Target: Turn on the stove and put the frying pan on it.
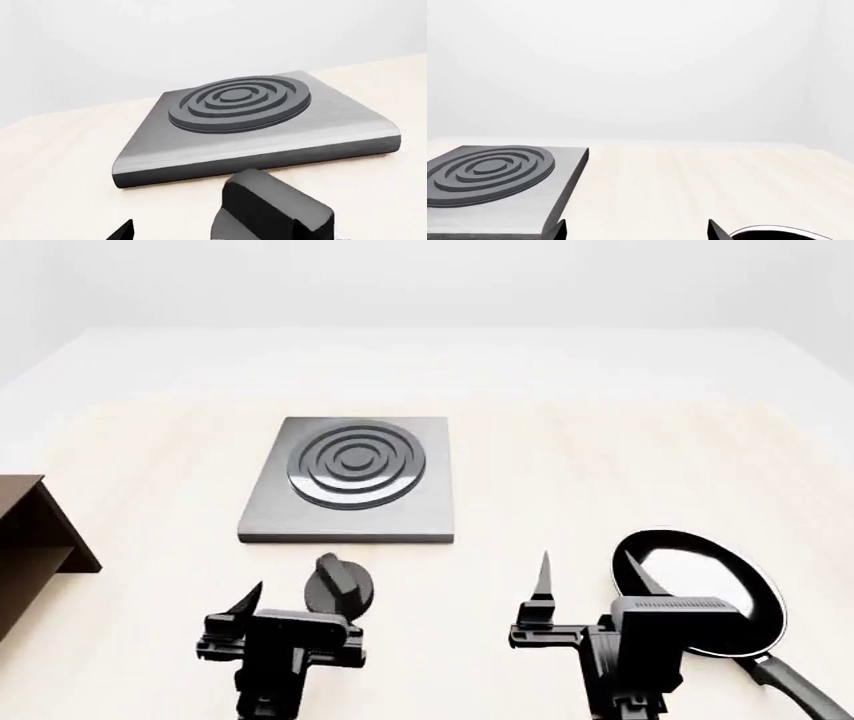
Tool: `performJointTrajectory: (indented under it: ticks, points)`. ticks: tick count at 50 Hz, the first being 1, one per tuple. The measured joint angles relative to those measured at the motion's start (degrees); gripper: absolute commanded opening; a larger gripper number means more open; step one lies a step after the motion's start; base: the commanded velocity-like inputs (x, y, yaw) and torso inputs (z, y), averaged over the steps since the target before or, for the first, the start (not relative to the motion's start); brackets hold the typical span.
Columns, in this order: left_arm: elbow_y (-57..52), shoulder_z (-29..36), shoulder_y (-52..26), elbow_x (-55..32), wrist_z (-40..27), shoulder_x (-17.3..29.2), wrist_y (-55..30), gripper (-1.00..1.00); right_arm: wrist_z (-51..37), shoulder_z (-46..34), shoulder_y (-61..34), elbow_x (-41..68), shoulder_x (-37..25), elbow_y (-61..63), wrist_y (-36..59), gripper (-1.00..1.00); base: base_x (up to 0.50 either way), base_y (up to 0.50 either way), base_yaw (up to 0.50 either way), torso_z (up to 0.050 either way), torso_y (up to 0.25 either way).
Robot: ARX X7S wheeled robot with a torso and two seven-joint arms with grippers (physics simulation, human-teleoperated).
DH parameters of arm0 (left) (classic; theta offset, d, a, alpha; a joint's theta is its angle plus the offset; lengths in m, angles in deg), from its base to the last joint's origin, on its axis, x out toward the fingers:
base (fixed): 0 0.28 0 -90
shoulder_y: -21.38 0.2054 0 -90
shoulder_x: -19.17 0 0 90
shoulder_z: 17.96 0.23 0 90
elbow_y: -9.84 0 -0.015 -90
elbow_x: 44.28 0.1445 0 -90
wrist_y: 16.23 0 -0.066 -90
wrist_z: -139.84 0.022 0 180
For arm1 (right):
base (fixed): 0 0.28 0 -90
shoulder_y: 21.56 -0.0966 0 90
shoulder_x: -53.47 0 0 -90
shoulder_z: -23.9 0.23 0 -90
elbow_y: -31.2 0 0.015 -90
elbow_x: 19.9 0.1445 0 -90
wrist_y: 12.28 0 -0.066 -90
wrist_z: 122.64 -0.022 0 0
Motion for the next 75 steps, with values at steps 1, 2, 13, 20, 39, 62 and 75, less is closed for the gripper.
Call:
performJointTrajectory:
  ticks: [1,2,13,20,39,62,75]
  points:
    - [-0.56,0.32,0.08,-0.02,0.21,-0.02,-0.18,1.00,-0.02,-0.02,0.00,0.03,-0.04,0.00,0.00,1.00,0.00,0.00,0.00,0.000,0.000]
    - [-1.11,0.63,0.17,-0.06,0.44,-0.04,-0.36,1.00,-0.04,-0.03,-0.01,0.07,-0.08,0.01,0.02,1.00,0.00,0.00,0.00,0.000,0.000]
    - [-10.79,1.65,1.93,-2.90,2.51,0.76,-5.32,1.00,-0.22,-0.11,-0.35,0.78,-0.53,0.08,0.90,1.00,0.00,0.00,0.00,0.000,0.000]
    - [-19.89,-0.99,2.58,-6.03,1.84,2.06,-10.62,1.00,-0.40,-1.39,-1.06,-0.07,-1.39,0.96,3.58,1.00,0.00,0.00,0.00,0.000,0.000]
    - [-33.75,-7.75,4.33,-12.41,-0.23,5.09,-19.69,1.00,6.20,-3.62,-10.91,3.91,-12.05,21.69,31.27,1.00,0.00,0.00,0.00,0.000,0.000]
    - [-36.16,-9.54,5.51,-13.97,-0.81,6.09,-19.15,1.00,18.54,-12.59,-38.22,13.14,-31.62,32.25,67.49,1.00,0.00,0.00,0.00,0.000,0.000]
    - [-35.89,-9.56,5.70,-14.10,-0.93,6.47,-18.20,1.00,28.67,-32.40,-49.96,13.44,-46.90,29.11,72.80,1.00,0.00,0.00,0.00,0.000,0.000]
